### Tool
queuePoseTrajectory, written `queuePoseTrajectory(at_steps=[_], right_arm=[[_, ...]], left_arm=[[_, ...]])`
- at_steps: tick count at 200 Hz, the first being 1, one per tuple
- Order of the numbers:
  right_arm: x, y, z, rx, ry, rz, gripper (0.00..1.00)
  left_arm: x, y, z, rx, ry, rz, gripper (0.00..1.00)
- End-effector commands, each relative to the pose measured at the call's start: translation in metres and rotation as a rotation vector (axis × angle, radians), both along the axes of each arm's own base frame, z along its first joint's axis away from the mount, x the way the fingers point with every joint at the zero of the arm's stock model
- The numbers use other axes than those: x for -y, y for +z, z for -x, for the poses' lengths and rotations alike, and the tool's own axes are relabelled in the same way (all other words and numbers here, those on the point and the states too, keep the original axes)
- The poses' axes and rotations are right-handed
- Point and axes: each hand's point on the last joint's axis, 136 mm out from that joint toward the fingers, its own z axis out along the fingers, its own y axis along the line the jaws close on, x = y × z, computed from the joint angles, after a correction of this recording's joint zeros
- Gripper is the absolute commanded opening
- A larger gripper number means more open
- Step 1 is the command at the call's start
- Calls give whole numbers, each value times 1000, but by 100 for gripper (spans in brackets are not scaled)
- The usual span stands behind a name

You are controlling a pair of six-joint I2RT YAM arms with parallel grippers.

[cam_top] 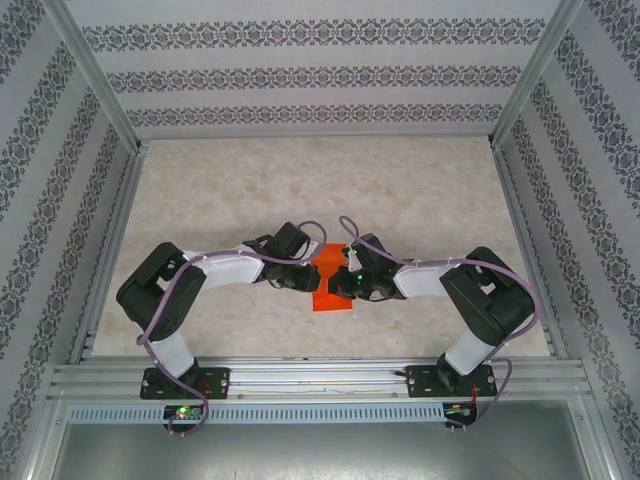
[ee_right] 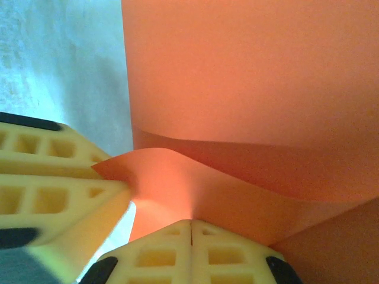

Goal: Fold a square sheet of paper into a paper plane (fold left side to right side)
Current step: Fold the triangle a second time at the center of the table.

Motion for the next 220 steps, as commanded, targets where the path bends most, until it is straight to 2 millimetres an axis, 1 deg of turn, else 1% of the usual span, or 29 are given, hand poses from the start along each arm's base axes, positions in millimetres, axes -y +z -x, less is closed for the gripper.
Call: queuePoseTrajectory(at_steps=[1,24,44,59,78,105,130,172,196,220], right_arm=[[25,-33,25,-91,-15,127,0],[24,-30,24,-78,-15,117,0],[23,-28,23,-71,-14,111,0],[23,-27,23,-70,-14,110,0],[22,-26,23,-69,-10,106,0],[21,-26,22,-70,-11,103,0],[20,-26,23,-70,-6,103,0],[20,-27,24,-71,-5,103,0],[20,-27,25,-74,-2,105,0],[20,-28,26,-78,2,106,0]], left_arm=[[-11,38,-13,68,52,-4,17],[-17,54,-8,80,65,4,17],[-19,59,5,42,69,35,12],[-14,61,18,9,70,92,9],[-2,63,34,-40,64,164,7],[16,58,49,-122,62,253,4],[29,50,56,-165,53,279,4],[35,30,57,-198,44,245,3],[34,18,58,-216,46,225,3],[33,10,58,-222,46,211,3]])
